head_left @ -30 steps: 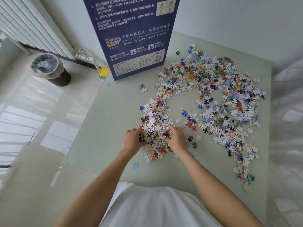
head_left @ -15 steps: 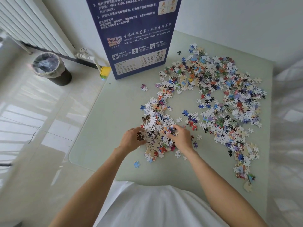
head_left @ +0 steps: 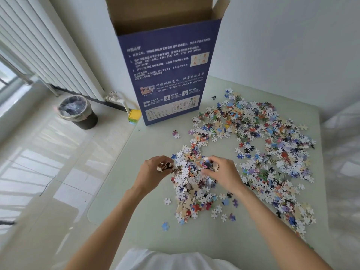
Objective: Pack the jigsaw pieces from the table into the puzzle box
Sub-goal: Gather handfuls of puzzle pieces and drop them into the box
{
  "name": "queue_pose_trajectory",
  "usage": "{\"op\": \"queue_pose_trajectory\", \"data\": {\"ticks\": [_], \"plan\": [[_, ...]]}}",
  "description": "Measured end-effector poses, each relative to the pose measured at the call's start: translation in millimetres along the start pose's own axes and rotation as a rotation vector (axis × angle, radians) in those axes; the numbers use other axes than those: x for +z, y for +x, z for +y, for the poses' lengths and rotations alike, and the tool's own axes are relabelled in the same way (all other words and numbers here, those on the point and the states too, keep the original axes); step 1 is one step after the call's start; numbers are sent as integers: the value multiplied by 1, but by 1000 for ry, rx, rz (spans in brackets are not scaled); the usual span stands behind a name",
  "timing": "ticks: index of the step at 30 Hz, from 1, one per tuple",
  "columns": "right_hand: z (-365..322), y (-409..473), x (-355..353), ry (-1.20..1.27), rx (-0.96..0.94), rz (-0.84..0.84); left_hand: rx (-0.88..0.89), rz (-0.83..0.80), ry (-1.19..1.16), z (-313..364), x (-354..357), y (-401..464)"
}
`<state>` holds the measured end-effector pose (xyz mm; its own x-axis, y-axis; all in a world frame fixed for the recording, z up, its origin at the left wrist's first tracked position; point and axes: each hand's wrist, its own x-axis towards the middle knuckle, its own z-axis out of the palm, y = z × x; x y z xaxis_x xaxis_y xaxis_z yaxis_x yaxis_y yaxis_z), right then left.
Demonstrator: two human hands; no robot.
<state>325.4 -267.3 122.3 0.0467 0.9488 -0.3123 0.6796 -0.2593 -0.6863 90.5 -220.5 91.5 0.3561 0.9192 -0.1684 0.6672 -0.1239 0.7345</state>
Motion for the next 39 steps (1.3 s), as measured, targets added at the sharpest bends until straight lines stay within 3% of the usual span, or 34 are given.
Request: {"op": "queue_pose_trajectory", "data": {"ticks": [3,7,13,19,24,29,32,39], "plan": [[-38,17,-47,39,-120,20,154,151,-40,40,-48,25],[-102,57,-115,67,-334,191,366,370,-26,101,-125,78],[-183,132,-186,42,-534,321,484,643,103,154,-202,161],[-229,208,-212,-150,-655,261,332,542,311,149,-220,208],[-245,242,-209,-594,-993,224,327,519,489,139,-216,203],[-244,261,-203,-951,-1336,316,367,561,562,130,-215,200],[-242,264,-198,-1020,-1321,263,377,559,556,128,-214,200],[-244,257,-199,-889,-1038,135,381,571,547,126,-215,200]]}}
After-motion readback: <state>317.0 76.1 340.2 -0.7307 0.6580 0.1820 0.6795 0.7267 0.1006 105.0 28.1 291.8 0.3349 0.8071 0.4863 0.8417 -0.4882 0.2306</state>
